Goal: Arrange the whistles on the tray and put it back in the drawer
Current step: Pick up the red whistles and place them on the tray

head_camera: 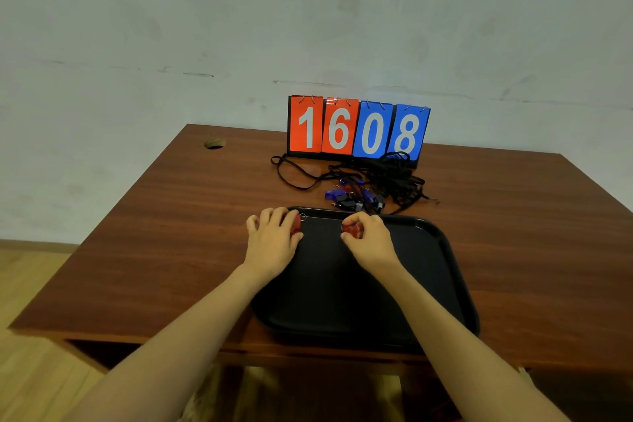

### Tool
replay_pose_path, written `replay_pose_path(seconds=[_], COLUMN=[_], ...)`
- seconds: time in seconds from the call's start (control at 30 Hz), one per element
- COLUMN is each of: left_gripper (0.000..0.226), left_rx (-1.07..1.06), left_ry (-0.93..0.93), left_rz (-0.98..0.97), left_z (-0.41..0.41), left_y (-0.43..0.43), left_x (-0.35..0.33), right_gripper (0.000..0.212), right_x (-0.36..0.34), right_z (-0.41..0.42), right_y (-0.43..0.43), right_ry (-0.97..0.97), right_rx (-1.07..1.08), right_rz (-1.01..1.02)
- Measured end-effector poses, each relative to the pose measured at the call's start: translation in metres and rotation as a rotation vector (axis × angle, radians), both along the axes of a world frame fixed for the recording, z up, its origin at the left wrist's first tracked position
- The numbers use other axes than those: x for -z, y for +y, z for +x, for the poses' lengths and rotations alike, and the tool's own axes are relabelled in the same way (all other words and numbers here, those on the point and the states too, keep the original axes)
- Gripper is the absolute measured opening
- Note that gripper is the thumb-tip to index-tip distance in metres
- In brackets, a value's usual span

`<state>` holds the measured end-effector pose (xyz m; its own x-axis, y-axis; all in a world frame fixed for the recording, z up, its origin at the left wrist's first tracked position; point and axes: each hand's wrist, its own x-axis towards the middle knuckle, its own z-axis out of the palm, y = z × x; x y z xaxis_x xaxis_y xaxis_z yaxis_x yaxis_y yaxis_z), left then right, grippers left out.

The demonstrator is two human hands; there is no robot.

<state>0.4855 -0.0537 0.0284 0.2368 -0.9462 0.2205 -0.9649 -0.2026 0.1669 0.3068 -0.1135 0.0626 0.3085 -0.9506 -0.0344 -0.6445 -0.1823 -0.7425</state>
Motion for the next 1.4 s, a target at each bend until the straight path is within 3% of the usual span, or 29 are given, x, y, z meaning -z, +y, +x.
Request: replay_pose_path(seconds=[0.07, 0.37, 0.63, 0.8, 1.13, 1.4], left_gripper=[0.048, 0.038, 0.042, 0.042, 0.042, 0.041], left_rx=[0.086, 0.08, 0.093, 0.062, 0.063, 0.073], left_ry=[-0.09, -0.199, -0.171, -0.146, -0.163, -0.199], left_rz=[0.06, 0.083, 0.09, 0.129, 0.107, 0.125], left_z=[0.004, 0.013, 0.013, 0.01, 0.01, 0.01], left_y=[0.002, 0.006, 0.0, -0.002, -0.002, -0.003], left_x=[-0.001, 0.0, -0.008, -0.005, -0.005, -0.011], right_gripper=[0.033, 0.038, 0.022, 0.02, 0.044, 0.047], right_x=[0.0, 0.003, 0.011, 0.023, 0.028, 0.03], right_z=[0.002, 0.023, 0.042, 0.05, 0.056, 0.06], right_y=[0.0, 0.0, 0.0, -0.004, -0.012, -0.015], right_ry=[-0.017, -0.033, -0.102, -0.037, 0.137, 0.232], right_rx=[-0.007, -0.057, -0.161, -0.131, -0.199, -0.256], right_rz=[0.022, 0.062, 0.013, -0.046, -0.083, -0.157])
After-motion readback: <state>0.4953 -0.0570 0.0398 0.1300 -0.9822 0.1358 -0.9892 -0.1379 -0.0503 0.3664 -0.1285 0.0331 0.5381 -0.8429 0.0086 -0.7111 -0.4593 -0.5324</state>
